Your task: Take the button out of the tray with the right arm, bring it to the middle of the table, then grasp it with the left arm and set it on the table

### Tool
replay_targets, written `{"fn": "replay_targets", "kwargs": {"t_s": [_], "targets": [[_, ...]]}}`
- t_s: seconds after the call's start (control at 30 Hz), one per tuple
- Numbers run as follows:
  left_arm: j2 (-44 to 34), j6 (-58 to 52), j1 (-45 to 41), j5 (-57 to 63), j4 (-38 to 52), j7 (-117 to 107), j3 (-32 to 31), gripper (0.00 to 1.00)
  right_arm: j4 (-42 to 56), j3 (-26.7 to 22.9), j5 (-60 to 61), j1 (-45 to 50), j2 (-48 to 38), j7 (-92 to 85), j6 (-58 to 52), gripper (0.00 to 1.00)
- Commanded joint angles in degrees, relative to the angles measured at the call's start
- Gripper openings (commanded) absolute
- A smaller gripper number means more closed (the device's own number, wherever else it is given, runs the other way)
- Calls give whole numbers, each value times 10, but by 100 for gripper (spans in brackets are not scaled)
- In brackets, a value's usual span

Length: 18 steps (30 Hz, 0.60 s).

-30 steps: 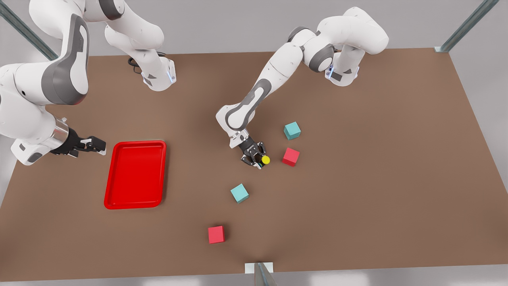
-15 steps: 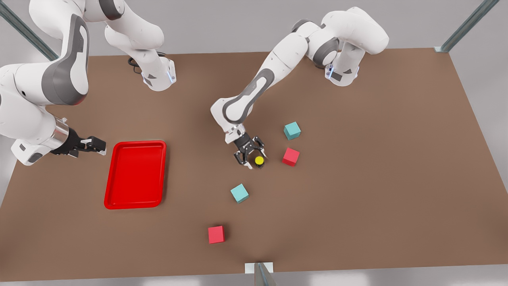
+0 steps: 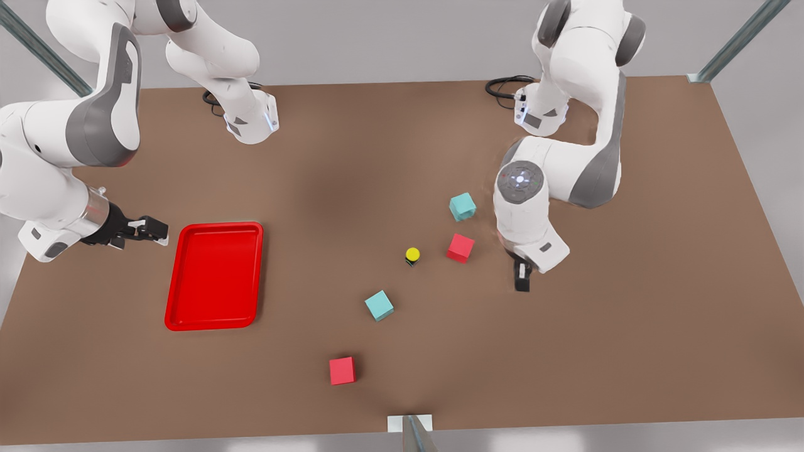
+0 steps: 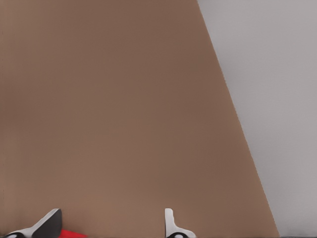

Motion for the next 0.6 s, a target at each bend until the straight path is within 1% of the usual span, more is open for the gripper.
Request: {"fn": "replay_targets", "kwargs": {"t_s": [0.0, 0.03, 0.07, 0.1, 0.13, 0.17, 0.2, 0.27, 0.37, 0.57], "targets": [[-11, -103, 28, -138, -1, 794, 0, 100, 1, 0, -1, 0, 0, 0, 0, 100], [-15, -111, 32, -137, 0, 824, 5, 100, 1, 0, -1, -1, 0, 0, -1, 100], [-27, -116, 116, -138, -3, 912, -43, 100, 1, -1, -1, -1, 0, 0, -1, 100], [-57, -123, 145, -136, -3, 987, -34, 100, 1, -1, -1, 0, 0, 0, 0, 100], [-90, -143, 171, -138, -20, 1010, -31, 100, 1, -1, -1, 0, 0, 0, 0, 100], [-192, -84, 209, -144, -156, 1030, -47, 100, 1, -1, -1, -4, 0, 0, -2, 100], [-248, -6, 210, -138, -235, 1029, -51, 100, 1, -1, -1, -3, 0, 0, -1, 100], [-238, -12, 220, -141, -226, 1025, -50, 100, 1, -1, -1, -2, 0, 0, -1, 100], [-228, -12, 209, -138, -213, 1028, -53, 100, 0, -1, -1, -2, 1, 0, -1, 100], [-225, -15, 211, -138, -209, 1021, -53, 100, 1, -1, -1, -3, 4, 0, -3, 100]]}}
